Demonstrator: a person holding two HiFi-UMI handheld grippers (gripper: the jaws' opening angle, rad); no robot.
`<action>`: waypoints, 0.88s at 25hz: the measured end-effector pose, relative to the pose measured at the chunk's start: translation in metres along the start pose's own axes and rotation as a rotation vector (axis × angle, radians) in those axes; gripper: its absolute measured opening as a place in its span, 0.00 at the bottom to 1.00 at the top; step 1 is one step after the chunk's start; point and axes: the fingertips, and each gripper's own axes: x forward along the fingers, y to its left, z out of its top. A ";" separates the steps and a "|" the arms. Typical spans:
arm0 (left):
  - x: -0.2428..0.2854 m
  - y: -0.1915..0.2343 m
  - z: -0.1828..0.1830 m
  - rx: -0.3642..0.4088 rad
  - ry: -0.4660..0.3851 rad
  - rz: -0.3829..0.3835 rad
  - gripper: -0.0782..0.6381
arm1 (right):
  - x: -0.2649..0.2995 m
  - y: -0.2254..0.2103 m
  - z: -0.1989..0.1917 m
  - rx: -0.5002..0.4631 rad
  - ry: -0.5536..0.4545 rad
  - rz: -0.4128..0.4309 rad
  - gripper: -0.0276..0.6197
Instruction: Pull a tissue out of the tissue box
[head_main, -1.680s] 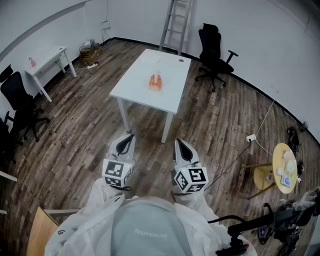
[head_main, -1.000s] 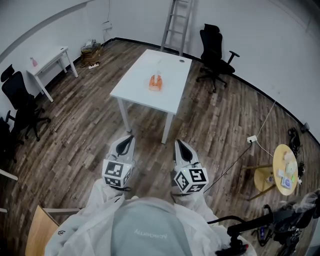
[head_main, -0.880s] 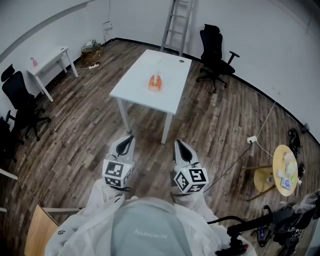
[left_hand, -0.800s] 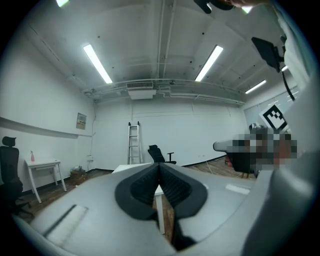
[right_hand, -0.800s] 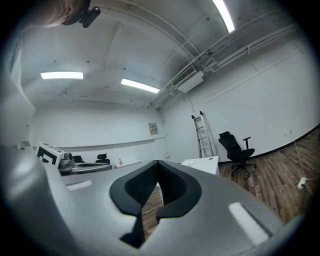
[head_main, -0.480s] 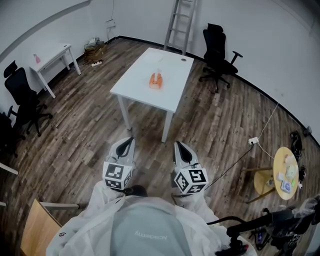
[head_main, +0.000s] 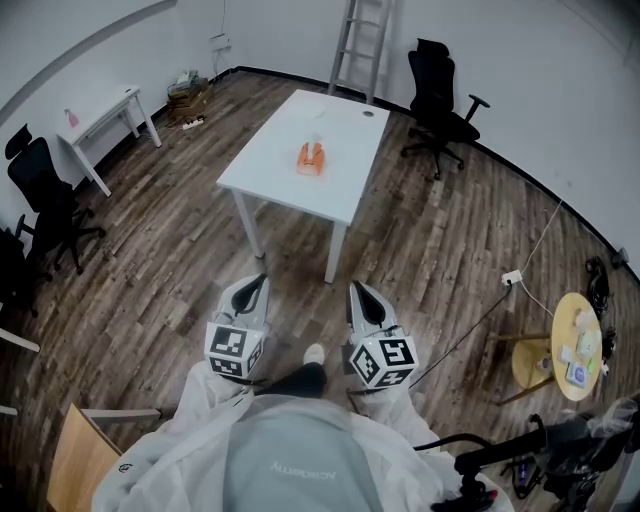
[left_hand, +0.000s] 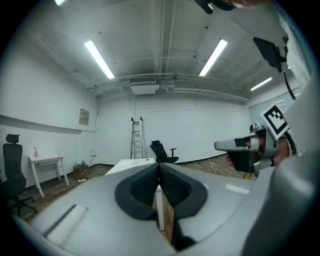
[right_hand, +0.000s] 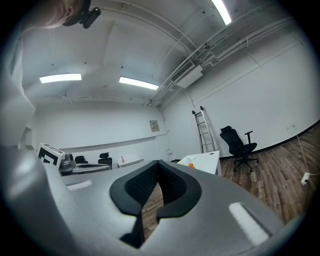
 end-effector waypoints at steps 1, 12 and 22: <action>0.004 0.000 -0.001 -0.002 0.002 -0.001 0.11 | 0.002 -0.003 0.000 0.001 0.004 -0.001 0.05; 0.059 0.008 -0.009 -0.011 0.038 0.003 0.11 | 0.044 -0.041 -0.002 0.018 0.041 0.006 0.05; 0.119 0.027 -0.001 -0.012 0.053 0.012 0.11 | 0.093 -0.085 0.013 0.024 0.053 -0.006 0.05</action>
